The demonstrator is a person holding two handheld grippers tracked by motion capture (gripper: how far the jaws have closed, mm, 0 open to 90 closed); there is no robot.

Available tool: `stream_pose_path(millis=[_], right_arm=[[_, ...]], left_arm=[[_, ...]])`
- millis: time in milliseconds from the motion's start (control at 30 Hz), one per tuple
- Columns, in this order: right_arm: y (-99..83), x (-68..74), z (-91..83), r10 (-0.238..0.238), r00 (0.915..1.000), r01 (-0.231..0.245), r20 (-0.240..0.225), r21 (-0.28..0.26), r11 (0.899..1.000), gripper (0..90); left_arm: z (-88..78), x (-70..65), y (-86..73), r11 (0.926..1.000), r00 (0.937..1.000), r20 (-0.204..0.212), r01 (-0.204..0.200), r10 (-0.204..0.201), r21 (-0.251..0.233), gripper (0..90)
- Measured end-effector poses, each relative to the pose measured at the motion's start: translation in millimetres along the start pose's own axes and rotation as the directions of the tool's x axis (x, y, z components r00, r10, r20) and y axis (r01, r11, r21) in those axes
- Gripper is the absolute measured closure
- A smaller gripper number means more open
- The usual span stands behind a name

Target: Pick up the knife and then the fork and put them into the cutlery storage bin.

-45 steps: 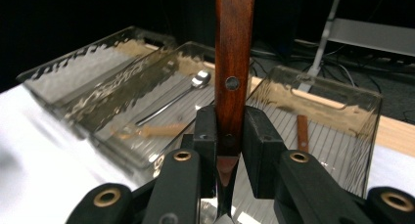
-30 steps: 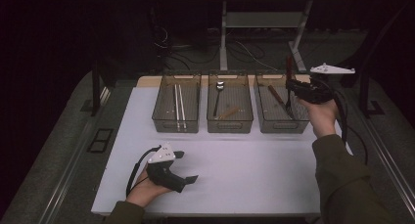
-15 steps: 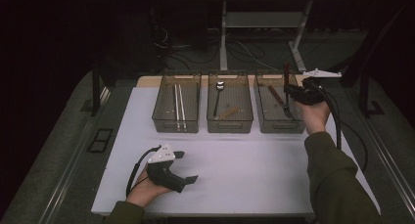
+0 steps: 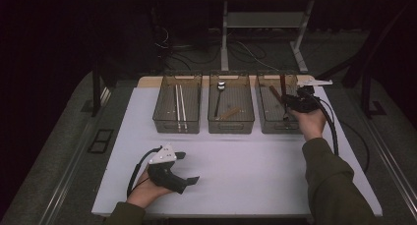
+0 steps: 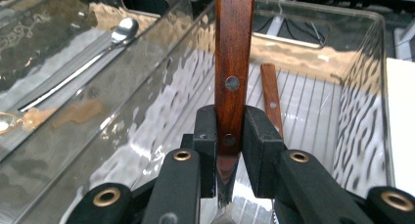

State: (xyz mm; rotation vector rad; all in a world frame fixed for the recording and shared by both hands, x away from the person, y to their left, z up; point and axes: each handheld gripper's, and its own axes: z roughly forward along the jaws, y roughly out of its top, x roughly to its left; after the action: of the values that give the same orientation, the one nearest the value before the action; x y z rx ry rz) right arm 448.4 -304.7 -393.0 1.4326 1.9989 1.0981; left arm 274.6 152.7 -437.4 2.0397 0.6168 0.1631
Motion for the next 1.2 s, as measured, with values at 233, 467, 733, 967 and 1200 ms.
stream_pose_path(millis=[233,467,733,967,1200], right_arm=[[0.3,-0.8,3.1,0.001,1.0000,-0.001,-0.002,0.027,1.000,76.3],[0.6,-1.8,3.1,-0.002,1.0000,0.001,0.002,0.033,0.999,73.0],[0.9,-4.0,0.8,0.018,0.9994,-0.017,-0.031,0.031,0.999,63.1],[2.3,-1.1,-7.6,0.013,0.9972,-0.010,-0.074,0.036,0.999,56.6],[5.3,6.1,-25.6,-0.035,0.9914,0.039,-0.126,0.026,0.999,44.9]], left_arm=[[0.2,0.2,0.1,1.0000,1.0000,-0.001,-0.001,0.001,0.002,1.3],[0.1,-0.2,0.0,1.0000,1.0000,-0.001,0.000,0.000,0.001,1.4],[0.6,-0.1,0.2,1.0000,1.0000,0.001,0.000,0.000,0.002,1.3],[0.7,0.8,0.1,1.0000,1.0000,-0.001,0.005,-0.005,0.002,1.4],[1.1,1.7,1.2,0.9999,0.9999,-0.004,0.013,-0.013,-0.004,1.3]])
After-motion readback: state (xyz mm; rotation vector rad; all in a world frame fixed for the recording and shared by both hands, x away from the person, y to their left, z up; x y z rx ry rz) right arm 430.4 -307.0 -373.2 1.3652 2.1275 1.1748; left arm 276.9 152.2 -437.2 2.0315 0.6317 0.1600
